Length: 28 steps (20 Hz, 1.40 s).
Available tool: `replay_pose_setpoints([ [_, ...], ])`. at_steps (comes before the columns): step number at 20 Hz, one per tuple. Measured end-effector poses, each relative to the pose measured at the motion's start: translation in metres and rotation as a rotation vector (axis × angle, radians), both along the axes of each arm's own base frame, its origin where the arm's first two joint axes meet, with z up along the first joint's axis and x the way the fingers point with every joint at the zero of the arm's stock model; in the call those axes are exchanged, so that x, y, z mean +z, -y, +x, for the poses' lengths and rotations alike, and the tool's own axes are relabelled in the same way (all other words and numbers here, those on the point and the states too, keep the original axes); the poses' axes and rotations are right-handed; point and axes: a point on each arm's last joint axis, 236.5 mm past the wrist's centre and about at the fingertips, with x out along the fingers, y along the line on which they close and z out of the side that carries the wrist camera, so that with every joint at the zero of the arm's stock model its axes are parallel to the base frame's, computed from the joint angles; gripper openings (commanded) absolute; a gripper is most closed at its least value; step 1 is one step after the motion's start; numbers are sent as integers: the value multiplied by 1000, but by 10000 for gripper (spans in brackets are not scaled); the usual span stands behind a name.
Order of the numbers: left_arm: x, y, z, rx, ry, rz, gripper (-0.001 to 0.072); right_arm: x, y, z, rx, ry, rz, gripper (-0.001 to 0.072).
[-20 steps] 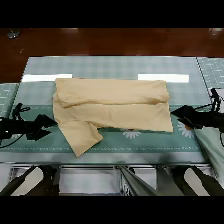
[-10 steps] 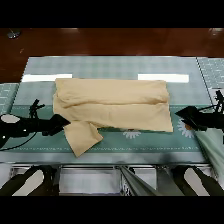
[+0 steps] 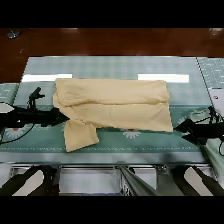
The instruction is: Fold the shirts.
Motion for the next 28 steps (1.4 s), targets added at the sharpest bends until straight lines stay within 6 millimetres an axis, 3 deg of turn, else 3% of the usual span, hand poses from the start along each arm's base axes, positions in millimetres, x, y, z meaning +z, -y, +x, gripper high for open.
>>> replay_pose_setpoints([
  [3, 4, 1, 2, -8, 10, -2, 37, -7, -17, 9, -10, 7, 109, 623],
  [8, 5, -1, 6, -4, 24, 6, 37, -7, -46, 44, -9, 75, 225, 597],
  [9, 5, -1, 6, -3, 25, 6, 37, -8, -50, 53, 2, 86, 223, 467],
  [10, 5, -1, 7, -1, 27, 8, 37, -10, -52, 61, 23, 95, 207, 125],
  [11, 5, -2, 8, 1, 30, 9, 38, -11, -55, 70, 42, 104, 194, 23],
  [14, 13, -11, 18, 25, 58, 17, 37, 4, -69, 94, 116, 136, 216, 22],
  [17, 31, -36, 46, 88, 128, 44, 35, 30, -61, 126, 162, 203, 184, 22],
  [22, 38, -63, 123, 170, 154, 64, 36, 68, -51, 198, 193, 310, 123, 23],
  [28, 27, -68, 227, 196, 142, 36, 36, 63, -47, 271, 169, 339, 141, 23],
])
